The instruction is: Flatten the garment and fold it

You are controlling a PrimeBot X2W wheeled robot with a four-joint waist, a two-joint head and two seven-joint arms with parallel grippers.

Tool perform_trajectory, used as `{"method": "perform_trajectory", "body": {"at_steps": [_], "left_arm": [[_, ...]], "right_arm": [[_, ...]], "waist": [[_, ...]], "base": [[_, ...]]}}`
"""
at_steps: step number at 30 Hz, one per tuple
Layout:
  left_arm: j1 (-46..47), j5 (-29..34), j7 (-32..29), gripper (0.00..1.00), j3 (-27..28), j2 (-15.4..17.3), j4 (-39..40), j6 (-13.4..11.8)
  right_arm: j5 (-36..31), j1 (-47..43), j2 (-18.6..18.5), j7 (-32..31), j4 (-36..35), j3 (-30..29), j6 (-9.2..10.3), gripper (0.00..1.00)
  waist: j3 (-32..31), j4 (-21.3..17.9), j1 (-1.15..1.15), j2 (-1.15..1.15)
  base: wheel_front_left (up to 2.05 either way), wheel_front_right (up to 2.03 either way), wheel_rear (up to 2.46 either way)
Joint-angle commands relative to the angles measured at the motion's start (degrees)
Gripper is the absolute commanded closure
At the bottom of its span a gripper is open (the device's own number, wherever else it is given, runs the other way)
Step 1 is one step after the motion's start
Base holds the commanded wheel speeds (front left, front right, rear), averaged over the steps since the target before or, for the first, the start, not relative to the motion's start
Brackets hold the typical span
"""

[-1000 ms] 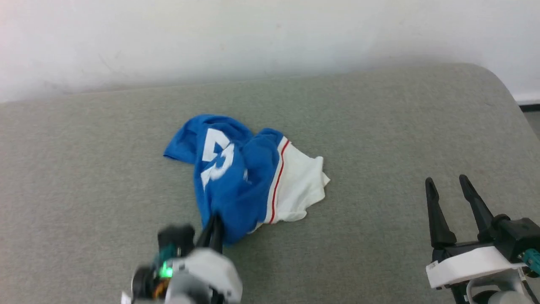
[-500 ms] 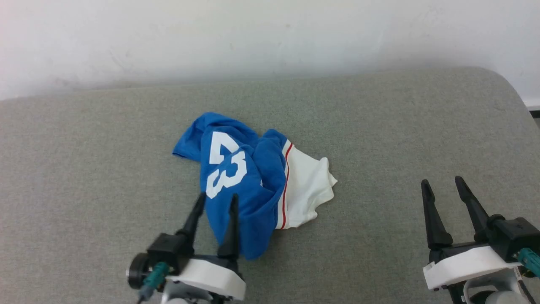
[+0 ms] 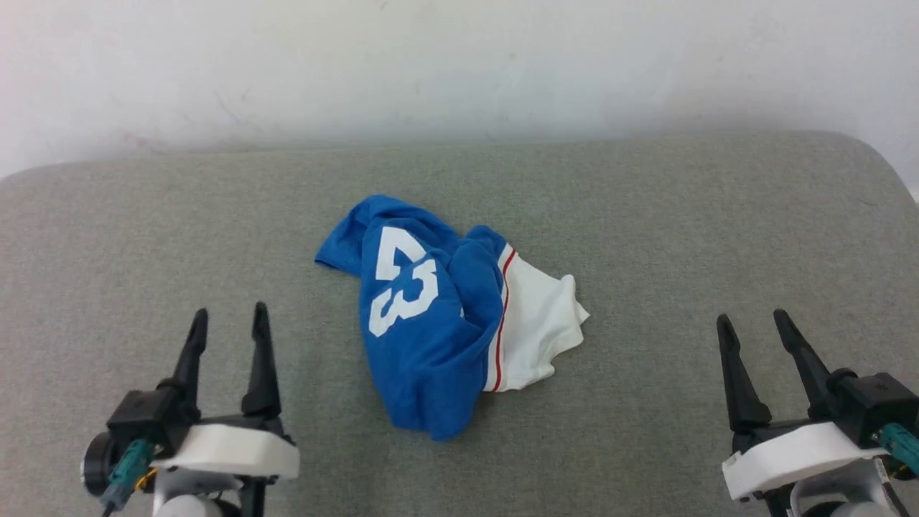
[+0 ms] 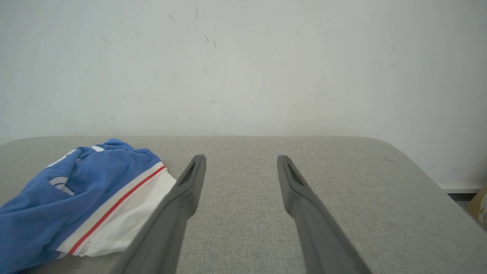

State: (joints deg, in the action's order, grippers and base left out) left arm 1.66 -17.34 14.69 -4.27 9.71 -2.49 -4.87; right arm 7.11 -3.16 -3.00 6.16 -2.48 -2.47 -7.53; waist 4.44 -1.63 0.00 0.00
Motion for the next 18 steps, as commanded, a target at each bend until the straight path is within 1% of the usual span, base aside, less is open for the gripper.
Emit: {"method": "perform_trajectory", "body": {"at_steps": [1,4,7,10,18], "left_arm": [[-1.0,-0.2,0.3,0.0,0.8,0.6,-0.3,0.6],[-1.8,-0.2,0.3,0.0,2.1,1.5,-0.6,1.4],[-2.6,0.3,0.3,0.0,2.3,1.1,-0.2,1.6],[-2.8,0.6,0.3,0.0,2.2,0.0,0.1,1.8],[-2.3,1.7,0.3,0.0,0.9,-3.8,0.3,2.7]], "right_arm": [[0.2,-0.8,0.1,-0.1,0.5,-0.2,0.04,0.0],[0.9,-0.7,0.1,-0.8,2.5,-0.4,0.04,0.0],[1.3,0.8,0.1,-1.8,5.4,0.1,0.04,0.0],[2.4,3.5,0.1,-4.2,9.5,1.4,0.04,0.0],[5.5,15.5,0.1,-14.5,24.0,5.7,0.04,0.0]], "waist": [[-0.5,0.7,0.0,0.0],[-0.7,1.9,0.0,0.0],[-0.7,3.2,0.0,0.0],[-0.5,5.0,0.0,0.0],[0.5,11.0,0.0,0.0]], "base": [[0.0,0.0,0.0],[0.0,0.0,0.0],[0.0,0.0,0.0],[0.0,0.0,0.0],[0.0,0.0,0.0]]}}
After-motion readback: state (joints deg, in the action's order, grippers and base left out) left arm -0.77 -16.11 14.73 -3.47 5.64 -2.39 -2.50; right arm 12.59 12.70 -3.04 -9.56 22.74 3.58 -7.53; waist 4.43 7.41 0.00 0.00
